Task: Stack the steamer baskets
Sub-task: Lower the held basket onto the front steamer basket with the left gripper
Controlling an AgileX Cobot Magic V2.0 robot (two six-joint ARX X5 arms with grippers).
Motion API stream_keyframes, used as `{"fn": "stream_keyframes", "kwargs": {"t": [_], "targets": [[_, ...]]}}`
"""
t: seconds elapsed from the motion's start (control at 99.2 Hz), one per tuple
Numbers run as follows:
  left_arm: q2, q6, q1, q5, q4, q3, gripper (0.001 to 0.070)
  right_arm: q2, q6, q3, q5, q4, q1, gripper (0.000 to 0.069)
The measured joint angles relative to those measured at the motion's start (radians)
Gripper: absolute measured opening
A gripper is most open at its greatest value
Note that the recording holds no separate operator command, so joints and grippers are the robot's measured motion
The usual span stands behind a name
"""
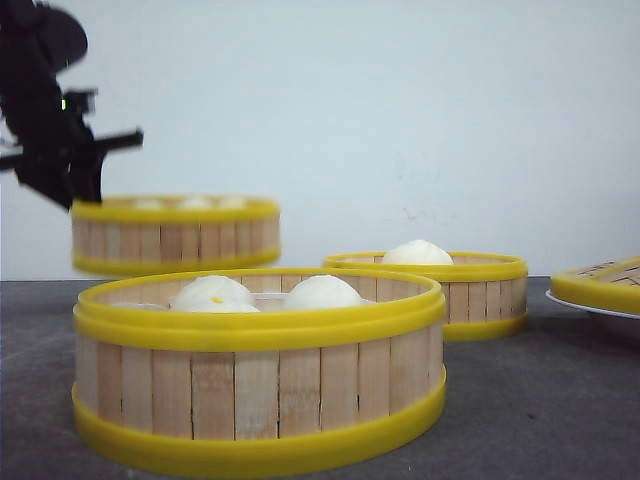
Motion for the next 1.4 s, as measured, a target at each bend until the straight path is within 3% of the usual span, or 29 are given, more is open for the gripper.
{"fn": "stream_keyframes", "kwargs": {"t": [0.181, 0.343, 0.554, 0.796, 1.008, 1.21, 1.401], "targets": [[-0.179, 0.000, -0.001, 0.086, -0.068, 0.014, 0.0029, 0.000, 0.000, 0.000, 0.000, 0.001, 0.000, 0.0533], [-0.337, 0.009, -0.039, 0.111, -0.195, 0.017, 0.0029, 0.000, 0.001, 0.000, -0.003, 0.001, 0.000, 0.0533], [-0.484, 0.038, -0.122, 0.107, -0.336, 0.017, 0.0029, -0.004, 0.005, 0.000, -0.004, 0.000, 0.001, 0.0533], [-0.551, 0.039, -0.227, 0.027, -0.463, 0.014, 0.0029, -0.028, 0.005, 0.001, -0.004, 0.000, 0.019, 0.0533], [-0.553, 0.037, -0.325, -0.007, -0.439, -0.089, 0.0029, -0.029, 0.005, 0.002, -0.004, 0.000, 0.034, 0.0533], [-0.553, 0.023, -0.417, -0.048, -0.323, -0.243, 0.0029, -0.029, 0.005, 0.002, -0.004, 0.000, 0.035, 0.0533], [-0.553, -0.010, -0.430, -0.061, -0.200, -0.384, 0.0029, -0.029, 0.005, 0.002, -0.004, -0.008, 0.041, 0.0533]]}}
